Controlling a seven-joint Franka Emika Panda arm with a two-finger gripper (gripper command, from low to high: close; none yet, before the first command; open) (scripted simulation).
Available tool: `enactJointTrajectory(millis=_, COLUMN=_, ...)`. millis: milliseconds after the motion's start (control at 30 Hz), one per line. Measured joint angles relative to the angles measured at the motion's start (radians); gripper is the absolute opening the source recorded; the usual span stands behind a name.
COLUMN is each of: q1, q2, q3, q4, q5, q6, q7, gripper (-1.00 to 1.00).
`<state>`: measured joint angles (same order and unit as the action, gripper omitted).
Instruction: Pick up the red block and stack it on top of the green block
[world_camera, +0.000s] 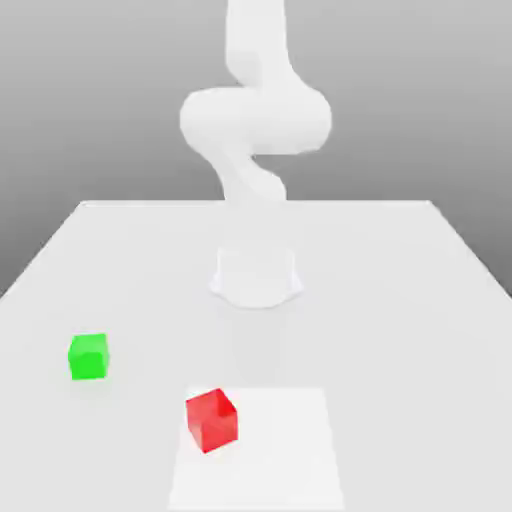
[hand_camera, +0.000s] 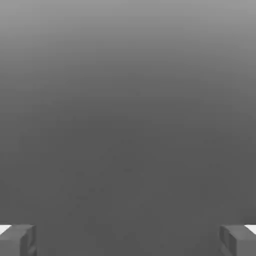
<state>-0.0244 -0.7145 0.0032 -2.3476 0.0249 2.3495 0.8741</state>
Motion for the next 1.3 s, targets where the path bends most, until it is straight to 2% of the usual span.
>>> enactJointTrajectory(millis=367, q1=-0.11, q2=0.412, q3=0.048, q4=-0.223, q5=0.064, q6=0.236, q7=0.393, gripper=0.0)
enactJointTrajectory(millis=633, q1=-0.174, q2=0.701, q3=0.055, q4=-0.381, q5=-0.008, q6=0.405, q7=0.756, gripper=0.0)
enactJointTrajectory(millis=867, q1=-0.152, q2=0.954, q3=0.02, q4=-0.372, q5=-0.056, q6=0.611, q7=0.834, gripper=0.0)
enactJointTrajectory(millis=900, q1=-0.15, q2=0.973, q3=0.018, q4=-0.37, q5=-0.057, q6=0.626, q7=0.835, gripper=-1.0)
enactJointTrajectory(millis=1100, q1=-0.15, q2=0.982, q3=0.017, q4=-0.369, q5=-0.06, q6=0.637, q7=0.838, gripper=-1.0)
enactJointTrajectory(millis=1300, q1=-0.159, q2=0.81, q3=0.031, q4=-0.394, q5=-0.041, q6=0.489, q7=0.824, gripper=-1.0)
